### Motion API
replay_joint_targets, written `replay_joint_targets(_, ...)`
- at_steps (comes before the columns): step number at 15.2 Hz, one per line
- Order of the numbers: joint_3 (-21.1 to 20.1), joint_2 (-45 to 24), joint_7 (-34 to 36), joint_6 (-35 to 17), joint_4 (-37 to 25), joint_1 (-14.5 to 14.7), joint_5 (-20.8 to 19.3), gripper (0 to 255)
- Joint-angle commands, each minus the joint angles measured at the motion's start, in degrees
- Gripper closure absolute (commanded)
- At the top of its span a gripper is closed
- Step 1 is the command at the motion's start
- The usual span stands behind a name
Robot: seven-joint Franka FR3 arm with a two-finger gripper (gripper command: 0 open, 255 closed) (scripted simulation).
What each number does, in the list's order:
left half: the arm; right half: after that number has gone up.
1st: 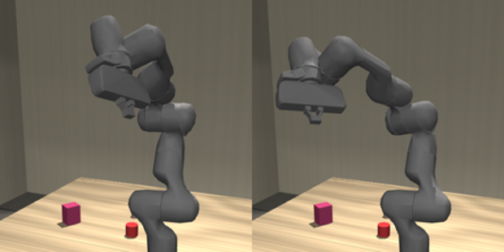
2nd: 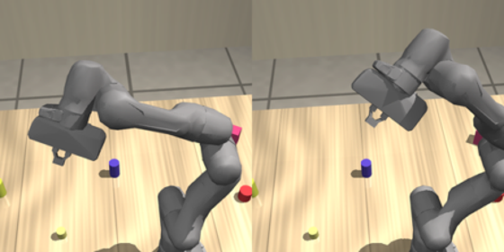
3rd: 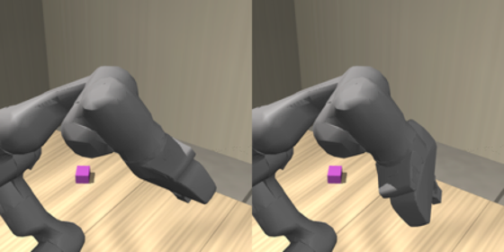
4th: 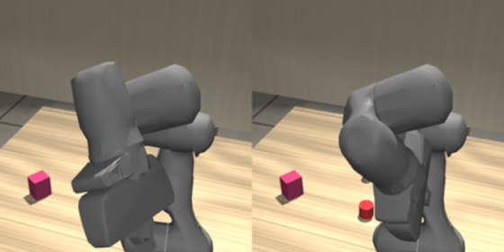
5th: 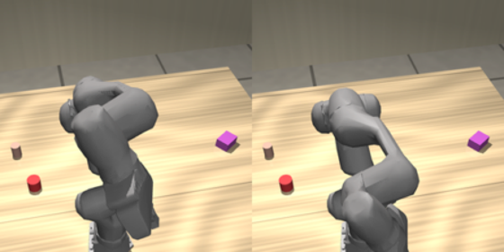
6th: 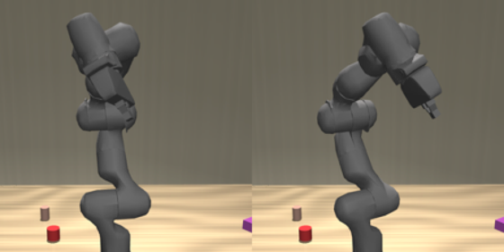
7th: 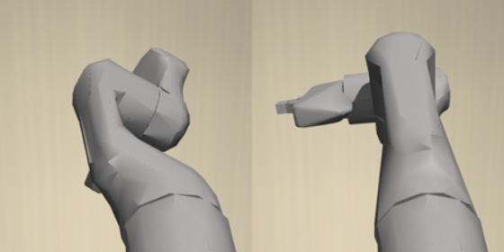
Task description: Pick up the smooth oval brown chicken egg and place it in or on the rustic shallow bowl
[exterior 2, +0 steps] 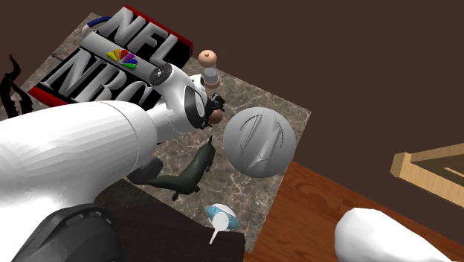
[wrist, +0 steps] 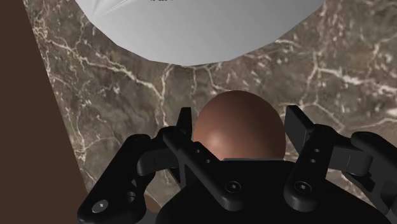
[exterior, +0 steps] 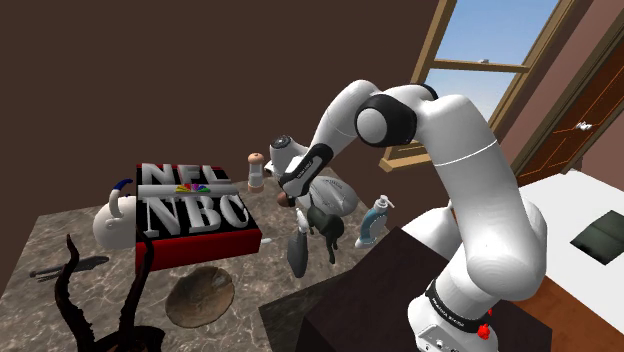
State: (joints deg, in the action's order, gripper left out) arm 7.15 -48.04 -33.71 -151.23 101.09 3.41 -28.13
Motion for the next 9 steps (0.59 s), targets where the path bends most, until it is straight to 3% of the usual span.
replay_joint_targets(1, -0.1, 0.7, -0.2, 0.3, 0.4, -0.1, 0.1, 255)
replay_joint_targets(9, -0.8, 6.2, -1.9, 3.3, 2.7, -0.5, 0.7, 255)
